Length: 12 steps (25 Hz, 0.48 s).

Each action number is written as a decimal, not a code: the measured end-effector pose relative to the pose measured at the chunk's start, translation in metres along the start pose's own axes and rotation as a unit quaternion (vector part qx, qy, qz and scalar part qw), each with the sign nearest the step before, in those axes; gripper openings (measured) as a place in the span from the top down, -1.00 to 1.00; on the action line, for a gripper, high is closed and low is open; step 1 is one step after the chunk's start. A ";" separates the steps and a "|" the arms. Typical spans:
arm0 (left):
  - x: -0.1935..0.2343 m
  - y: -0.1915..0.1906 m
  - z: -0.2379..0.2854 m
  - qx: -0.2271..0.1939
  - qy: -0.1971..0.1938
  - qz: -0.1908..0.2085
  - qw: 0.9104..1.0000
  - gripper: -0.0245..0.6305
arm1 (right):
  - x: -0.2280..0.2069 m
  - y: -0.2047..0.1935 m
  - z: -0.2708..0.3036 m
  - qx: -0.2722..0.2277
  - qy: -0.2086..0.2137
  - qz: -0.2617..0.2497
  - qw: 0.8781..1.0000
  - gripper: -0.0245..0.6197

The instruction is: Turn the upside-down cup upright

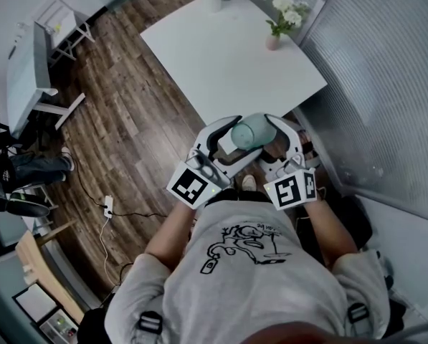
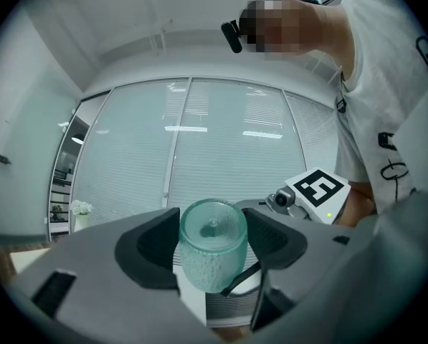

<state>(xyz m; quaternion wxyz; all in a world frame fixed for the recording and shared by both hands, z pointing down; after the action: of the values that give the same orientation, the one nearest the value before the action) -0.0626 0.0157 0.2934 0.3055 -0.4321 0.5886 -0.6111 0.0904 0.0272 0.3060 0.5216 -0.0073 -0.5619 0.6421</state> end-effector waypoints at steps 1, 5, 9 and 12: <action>0.001 -0.001 0.001 0.001 0.000 -0.002 1.000 0.04 | 0.001 -0.003 0.001 -0.007 0.005 0.018 1.000 -0.20; 0.007 -0.006 0.005 0.005 -0.001 -0.005 1.000 0.04 | 0.004 -0.017 0.011 -0.042 0.022 0.087 0.995 -0.20; 0.015 -0.014 0.014 0.008 -0.002 -0.002 1.000 0.04 | 0.004 -0.034 0.020 -0.065 0.031 0.139 0.988 -0.20; 0.021 -0.018 0.019 0.015 -0.003 -0.004 1.000 0.04 | 0.003 -0.043 0.025 -0.076 0.036 0.166 0.983 -0.20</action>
<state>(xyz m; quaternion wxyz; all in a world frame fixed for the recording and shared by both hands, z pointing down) -0.0523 -0.0089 0.3134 0.3109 -0.4318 0.5769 -0.6197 0.1021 0.0038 0.3487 0.4257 -0.1631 -0.5812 0.6741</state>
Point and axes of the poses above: the fingertips, and each gripper's own axes: z forward along the fingers, x to its left, y out of its top, the point moved 10 cm from there along -z, backward along the fingers, and after that the axes turned 5 degrees about -z, right-handed, at the moved point
